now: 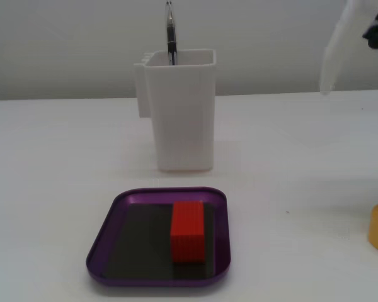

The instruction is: Pick up the red cube and place it in the box.

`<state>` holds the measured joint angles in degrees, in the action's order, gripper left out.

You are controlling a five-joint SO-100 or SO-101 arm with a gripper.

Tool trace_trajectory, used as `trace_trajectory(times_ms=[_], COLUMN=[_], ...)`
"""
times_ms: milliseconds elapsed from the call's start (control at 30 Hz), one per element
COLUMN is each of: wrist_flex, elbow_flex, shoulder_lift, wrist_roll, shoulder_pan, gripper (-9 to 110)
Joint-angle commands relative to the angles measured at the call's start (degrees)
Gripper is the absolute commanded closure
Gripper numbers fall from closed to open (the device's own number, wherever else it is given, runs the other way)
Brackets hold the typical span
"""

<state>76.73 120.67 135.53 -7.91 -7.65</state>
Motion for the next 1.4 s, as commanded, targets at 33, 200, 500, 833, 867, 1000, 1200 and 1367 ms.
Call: trace_trajectory(times_ms=[33,200,500,833,867,1000,1200,1367], wrist_flex=[-6.9,-14.8,-20.6,-19.2,-18.2,-15.2,-13.5,-14.2], elbow_flex=[14.5,27.5,48.0,56.0,56.6,56.9,56.7,56.8], shoulder_lift=[12.7,24.4,42.3,59.5,61.0,63.0,63.0,63.0], wrist_roll=[0.3,0.1,0.0,0.0,0.0,-0.6,-0.7,-0.4], shoulder_pan=[-0.1,-0.1,0.0,0.1,0.0,0.0,-0.1,-0.2], gripper=[82,82,82,82,82,85,100,99])
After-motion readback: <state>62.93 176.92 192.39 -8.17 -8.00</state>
